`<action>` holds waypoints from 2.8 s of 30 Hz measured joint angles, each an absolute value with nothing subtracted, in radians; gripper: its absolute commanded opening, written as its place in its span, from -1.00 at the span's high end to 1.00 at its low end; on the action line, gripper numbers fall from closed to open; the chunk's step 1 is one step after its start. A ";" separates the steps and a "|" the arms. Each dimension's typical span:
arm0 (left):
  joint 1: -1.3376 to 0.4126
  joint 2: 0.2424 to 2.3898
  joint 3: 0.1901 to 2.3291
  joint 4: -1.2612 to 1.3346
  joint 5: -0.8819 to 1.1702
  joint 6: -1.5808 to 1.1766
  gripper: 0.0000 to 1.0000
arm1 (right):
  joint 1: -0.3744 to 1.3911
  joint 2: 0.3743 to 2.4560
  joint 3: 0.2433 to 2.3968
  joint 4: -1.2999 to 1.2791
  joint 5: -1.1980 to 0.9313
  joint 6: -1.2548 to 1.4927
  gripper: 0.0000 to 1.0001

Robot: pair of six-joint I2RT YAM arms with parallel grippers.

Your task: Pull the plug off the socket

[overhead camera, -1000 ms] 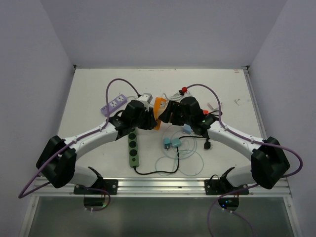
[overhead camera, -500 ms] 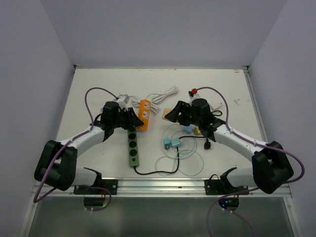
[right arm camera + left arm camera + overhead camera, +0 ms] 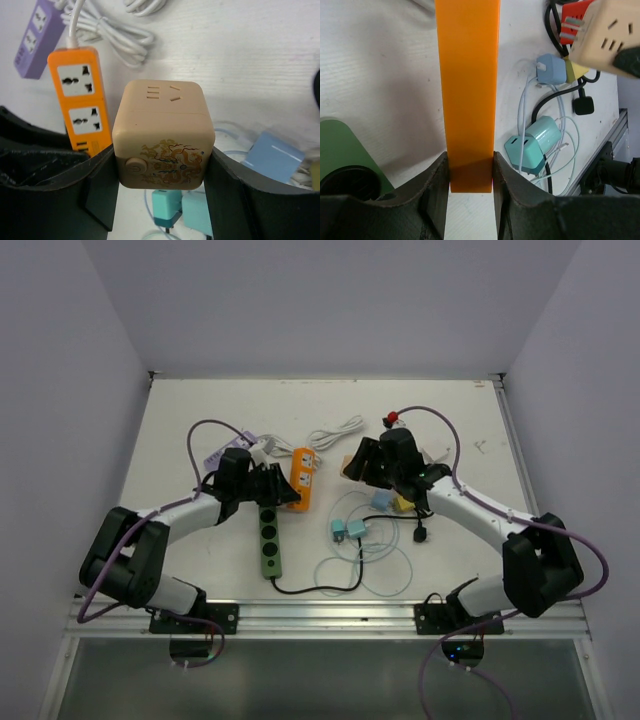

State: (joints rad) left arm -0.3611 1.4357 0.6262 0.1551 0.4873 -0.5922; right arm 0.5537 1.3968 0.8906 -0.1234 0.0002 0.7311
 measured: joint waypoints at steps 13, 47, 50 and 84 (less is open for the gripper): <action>-0.400 1.454 0.654 0.059 0.426 -0.539 -0.65 | 0.476 1.536 0.998 -0.241 0.098 0.622 1.00; -0.428 0.703 0.664 -0.366 -0.189 -0.219 -0.99 | 0.470 1.719 1.282 -0.419 0.088 0.529 -0.88; -0.435 0.678 0.663 -0.364 -0.225 -0.219 -0.99 | 0.470 1.674 1.301 -0.464 0.090 0.505 -0.90; -0.459 0.528 0.656 -0.367 -0.540 -0.225 -0.99 | 0.451 0.863 0.753 -0.605 0.390 0.524 -0.98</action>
State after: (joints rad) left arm -0.4587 0.5278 0.6559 -0.3668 -0.5400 -0.2253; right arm 0.4515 0.8635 0.7532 -0.6048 0.3904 0.5243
